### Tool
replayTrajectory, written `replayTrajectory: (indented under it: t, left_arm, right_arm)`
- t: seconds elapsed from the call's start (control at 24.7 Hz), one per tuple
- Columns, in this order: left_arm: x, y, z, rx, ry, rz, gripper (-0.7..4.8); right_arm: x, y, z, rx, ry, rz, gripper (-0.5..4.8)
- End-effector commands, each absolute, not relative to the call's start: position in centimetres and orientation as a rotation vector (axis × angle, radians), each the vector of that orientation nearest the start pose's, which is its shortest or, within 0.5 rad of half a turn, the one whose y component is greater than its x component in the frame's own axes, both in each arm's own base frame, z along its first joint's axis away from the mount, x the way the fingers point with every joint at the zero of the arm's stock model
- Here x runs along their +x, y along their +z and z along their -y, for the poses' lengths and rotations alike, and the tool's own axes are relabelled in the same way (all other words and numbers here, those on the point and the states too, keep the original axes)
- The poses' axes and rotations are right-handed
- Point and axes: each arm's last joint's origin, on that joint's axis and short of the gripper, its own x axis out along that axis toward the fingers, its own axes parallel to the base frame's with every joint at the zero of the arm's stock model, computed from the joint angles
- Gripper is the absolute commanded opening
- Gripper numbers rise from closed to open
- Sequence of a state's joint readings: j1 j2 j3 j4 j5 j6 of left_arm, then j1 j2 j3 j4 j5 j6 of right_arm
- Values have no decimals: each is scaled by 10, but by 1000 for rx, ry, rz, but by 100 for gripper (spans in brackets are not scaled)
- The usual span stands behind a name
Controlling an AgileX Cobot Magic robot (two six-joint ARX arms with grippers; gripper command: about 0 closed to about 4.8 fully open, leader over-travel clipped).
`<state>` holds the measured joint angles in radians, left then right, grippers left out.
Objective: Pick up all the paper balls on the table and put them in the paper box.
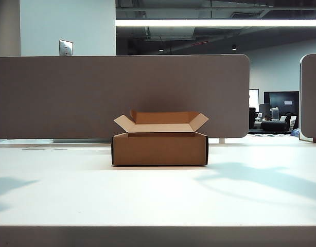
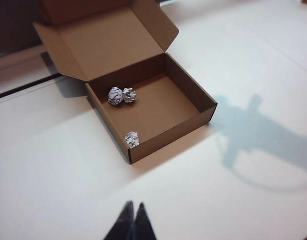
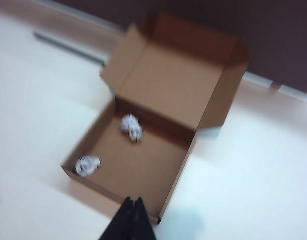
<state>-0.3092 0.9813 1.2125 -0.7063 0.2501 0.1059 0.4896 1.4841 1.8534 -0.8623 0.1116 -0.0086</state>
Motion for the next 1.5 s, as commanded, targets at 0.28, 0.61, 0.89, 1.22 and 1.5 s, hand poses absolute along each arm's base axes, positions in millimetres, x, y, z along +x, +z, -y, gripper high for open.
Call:
replayTrajectory:
  t: [0.28, 0.61, 0.89, 1.22, 1.5]
  left_arm:
    - [77, 369, 29, 59, -459, -253, -6]
    - [61, 326, 23, 5, -415, -291, -5]
    - [75, 308, 27, -10, -410, -269, -6]
    - [100, 266, 35, 23, -421, -103, -6]
    - [105, 216, 36, 10, -413, -54, -6]
  right_arm:
    - [135, 461, -69, -114, 384, -319, -1]
    - [68, 370, -28, -141, 229, -261, -1]
    - [50, 316, -19, -99, 233, -205, -1]
    - [49, 266, -18, -5, 224, 29, -1]
    - [64, 232, -26, -33, 225, -7, -1]
